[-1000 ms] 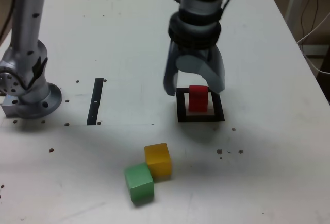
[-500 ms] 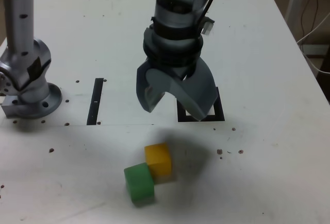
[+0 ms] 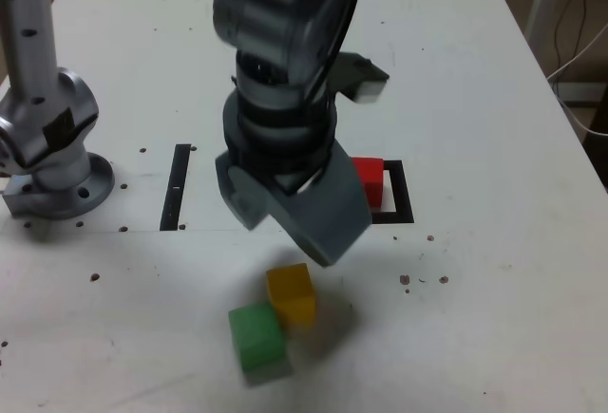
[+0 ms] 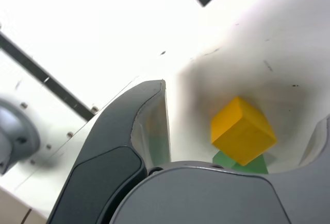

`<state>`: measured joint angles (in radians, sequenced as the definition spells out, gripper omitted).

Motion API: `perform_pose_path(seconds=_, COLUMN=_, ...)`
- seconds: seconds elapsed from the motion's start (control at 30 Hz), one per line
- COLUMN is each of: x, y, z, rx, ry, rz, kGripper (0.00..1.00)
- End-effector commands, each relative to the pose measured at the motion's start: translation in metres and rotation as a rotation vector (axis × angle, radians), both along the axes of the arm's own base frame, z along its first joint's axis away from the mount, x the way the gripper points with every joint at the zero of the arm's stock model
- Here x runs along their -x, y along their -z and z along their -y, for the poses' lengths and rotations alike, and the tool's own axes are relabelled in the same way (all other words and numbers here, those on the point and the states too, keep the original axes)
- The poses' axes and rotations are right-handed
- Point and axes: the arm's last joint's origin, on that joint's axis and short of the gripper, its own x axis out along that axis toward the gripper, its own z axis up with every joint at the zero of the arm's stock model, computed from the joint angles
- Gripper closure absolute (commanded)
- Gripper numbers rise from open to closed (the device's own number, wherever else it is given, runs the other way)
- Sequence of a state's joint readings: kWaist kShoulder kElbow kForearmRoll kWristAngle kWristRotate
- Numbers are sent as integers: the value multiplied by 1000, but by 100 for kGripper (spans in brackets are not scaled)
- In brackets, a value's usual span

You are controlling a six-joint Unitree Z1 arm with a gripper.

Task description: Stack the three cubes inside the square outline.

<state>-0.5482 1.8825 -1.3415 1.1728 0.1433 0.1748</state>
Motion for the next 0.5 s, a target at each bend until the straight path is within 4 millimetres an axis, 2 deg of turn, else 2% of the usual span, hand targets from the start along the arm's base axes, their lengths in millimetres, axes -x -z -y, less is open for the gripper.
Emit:
perform_pose_path(seconds=0.0, x=0, y=7, z=3, rx=-5, ry=18, rz=1, kGripper=1)
perform_pose_path(seconds=0.2, x=-4, y=24, z=10, rx=-15, ry=32, rz=-3, kGripper=1)
perform_pose_path(seconds=0.47, x=-6, y=36, z=22, rx=-16, ry=57, rz=-7, kGripper=3)
